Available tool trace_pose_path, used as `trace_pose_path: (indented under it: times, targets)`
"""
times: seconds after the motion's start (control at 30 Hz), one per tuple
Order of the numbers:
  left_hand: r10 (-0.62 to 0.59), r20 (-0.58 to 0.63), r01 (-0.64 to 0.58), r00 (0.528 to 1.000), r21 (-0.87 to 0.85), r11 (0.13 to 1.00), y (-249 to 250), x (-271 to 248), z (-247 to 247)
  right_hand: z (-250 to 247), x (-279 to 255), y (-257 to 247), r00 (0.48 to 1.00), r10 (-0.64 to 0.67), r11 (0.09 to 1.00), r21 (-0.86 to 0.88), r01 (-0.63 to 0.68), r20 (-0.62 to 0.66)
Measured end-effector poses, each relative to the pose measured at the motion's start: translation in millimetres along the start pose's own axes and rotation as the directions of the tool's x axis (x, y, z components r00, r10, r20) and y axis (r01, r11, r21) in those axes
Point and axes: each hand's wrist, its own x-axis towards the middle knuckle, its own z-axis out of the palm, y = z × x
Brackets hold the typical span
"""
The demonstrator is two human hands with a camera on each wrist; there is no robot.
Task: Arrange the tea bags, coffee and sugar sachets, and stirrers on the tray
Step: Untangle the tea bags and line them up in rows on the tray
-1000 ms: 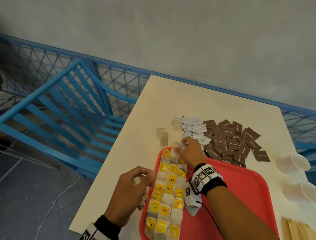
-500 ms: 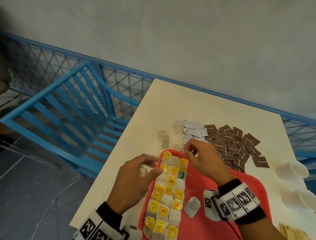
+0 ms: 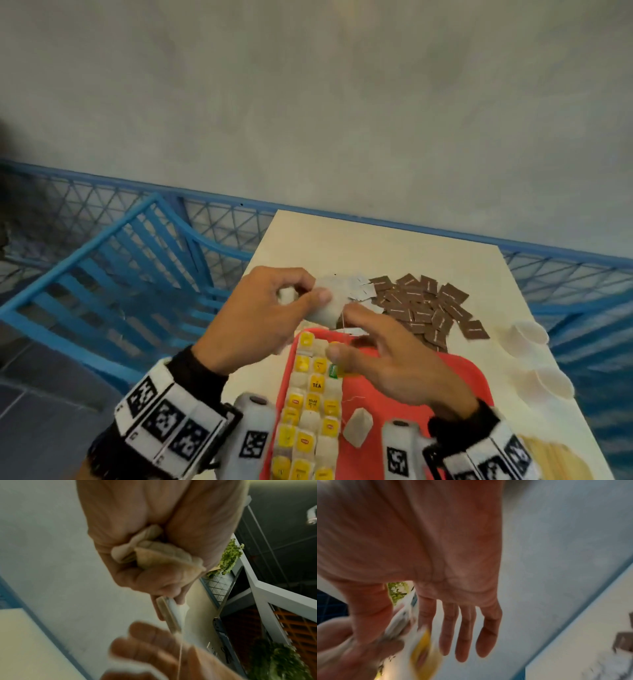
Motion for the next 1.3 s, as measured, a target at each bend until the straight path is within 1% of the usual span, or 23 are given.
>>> trace_pose_path:
  times: [0.07, 0.17, 0.23, 0.33, 0.37, 0.4, 0.47, 0.53, 0.57, 0.6, 0.63, 0.67, 0.7, 0.73, 0.77, 0.8, 0.83, 0.87, 0.93, 1.0, 1.07, 1.2, 1.3]
  targets:
    - [0.016, -0.050, -0.014, 0.999, 0.039, 0.999, 8, 0, -9, 22, -6, 0, 1.000, 0.016, 0.994, 0.110, -0.018, 0.022]
    - [0.009, -0.102, 0.002, 0.995, 0.102, 0.995, 12, 0, -23, 45, -16, -3, 1.000, 0.027, 0.948, 0.319, -0.021, -0.012]
    - [-0.014, -0.125, 0.033, 0.992, 0.153, 0.988, 7, 0, -31, 46, -23, -5, 0.999, 0.046, 0.902, 0.431, -0.031, -0.024]
    - [-0.013, -0.142, 0.051, 0.990, 0.271, 0.961, -11, -4, -36, 42, -33, -6, 0.998, 0.055, 0.860, 0.507, -0.063, 0.030]
    - [-0.012, -0.136, 0.055, 0.991, 0.317, 0.947, -18, -6, -35, 42, -37, -5, 0.997, 0.076, 0.867, 0.493, -0.074, 0.017]
    - [-0.012, -0.135, 0.061, 0.991, 0.364, 0.929, -26, -8, -33, 42, -39, -1, 0.993, 0.115, 0.893, 0.441, -0.092, -0.025]
    - [-0.015, -0.161, 0.083, 0.987, 0.425, 0.901, -46, -12, -23, 44, -39, 10, 0.970, 0.223, 0.938, 0.294, -0.186, -0.099]
    - [-0.062, -0.191, 0.139, 0.980, 0.422, 0.896, -67, -17, -8, 47, -36, 26, 0.951, 0.298, 0.951, 0.116, -0.288, -0.083]
    - [-0.125, -0.198, 0.195, 0.972, 0.391, 0.899, -78, -20, 2, 49, -32, 34, 0.945, 0.324, 0.946, 0.010, -0.324, -0.056]
    - [-0.216, -0.196, 0.269, 0.957, 0.311, 0.912, -90, -24, 13, 53, -29, 42, 0.937, 0.345, 0.935, -0.067, -0.348, -0.055]
    - [-0.347, -0.175, 0.373, 0.921, 0.151, 0.915, -103, -28, 24, 57, -26, 48, 0.931, 0.358, 0.924, -0.115, -0.364, -0.069]
    - [-0.488, -0.128, 0.487, 0.863, -0.042, 0.872, -112, -31, 35, 63, -22, 55, 0.924, 0.369, 0.919, -0.106, -0.379, -0.102]
    - [-0.601, -0.058, 0.581, 0.797, -0.200, 0.789, -120, -37, 45, 68, -20, 59, 0.913, 0.387, 0.918, -0.032, -0.394, -0.130]
    - [-0.656, 0.002, 0.628, 0.755, -0.290, 0.722, -126, -43, 54, 72, -18, 63, 0.898, 0.409, 0.912, 0.092, -0.399, -0.161]
    - [-0.670, 0.045, 0.647, 0.741, -0.314, 0.695, -130, -49, 61, 75, -16, 67, 0.879, 0.437, 0.893, 0.209, -0.398, -0.191]
    - [-0.659, 0.081, 0.647, 0.748, -0.315, 0.695, -129, -54, 67, 77, -15, 69, 0.862, 0.461, 0.871, 0.293, -0.394, -0.211]
    - [-0.631, 0.115, 0.632, 0.767, -0.305, 0.712, -126, -57, 71, 77, -14, 71, 0.854, 0.468, 0.865, 0.314, -0.391, -0.227]
    - [-0.605, 0.148, 0.618, 0.783, -0.303, 0.726, -123, -60, 74, 76, -13, 72, 0.858, 0.460, 0.872, 0.301, -0.387, -0.228]
    - [-0.573, 0.189, 0.602, 0.797, -0.313, 0.735, -120, -64, 75, 74, -11, 73, 0.884, 0.421, 0.895, 0.253, -0.368, -0.202]
    - [-0.551, 0.212, 0.590, 0.807, -0.334, 0.736, -119, -65, 75, 71, -9, 76, 0.887, 0.415, 0.896, 0.263, -0.358, -0.204]
    - [-0.553, 0.212, 0.590, 0.806, -0.373, 0.716, -121, -64, 76, 69, -8, 75, 0.879, 0.415, 0.891, 0.298, -0.341, -0.234]
    - [-0.562, 0.216, 0.590, 0.799, -0.466, 0.660, -124, -61, 79, 73, -3, 77, 0.843, 0.430, 0.886, 0.328, -0.327, -0.322]
    - [-0.578, 0.173, 0.578, 0.798, -0.495, 0.649, -132, -58, 82, 79, 0, 84, 0.816, 0.476, 0.855, 0.391, -0.342, -0.328]
